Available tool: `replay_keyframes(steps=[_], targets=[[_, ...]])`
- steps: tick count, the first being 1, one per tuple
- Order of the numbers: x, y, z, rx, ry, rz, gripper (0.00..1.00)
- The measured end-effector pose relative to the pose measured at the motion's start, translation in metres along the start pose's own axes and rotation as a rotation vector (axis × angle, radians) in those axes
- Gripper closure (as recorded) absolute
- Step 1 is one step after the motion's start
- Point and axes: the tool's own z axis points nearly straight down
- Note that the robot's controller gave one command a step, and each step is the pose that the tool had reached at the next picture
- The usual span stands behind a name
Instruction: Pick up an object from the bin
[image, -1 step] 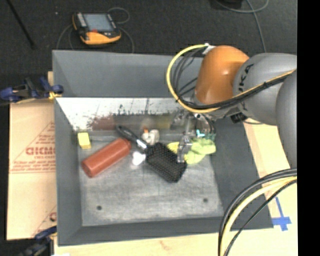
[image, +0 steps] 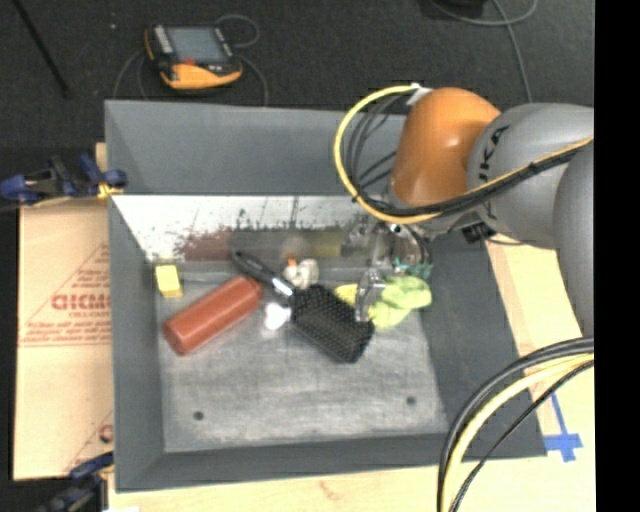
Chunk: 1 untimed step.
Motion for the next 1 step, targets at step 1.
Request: replay_keyframes(steps=[1], targets=[[0.0088,-0.0087,0.0484,-0.009,-0.008,-0.216,1.00]])
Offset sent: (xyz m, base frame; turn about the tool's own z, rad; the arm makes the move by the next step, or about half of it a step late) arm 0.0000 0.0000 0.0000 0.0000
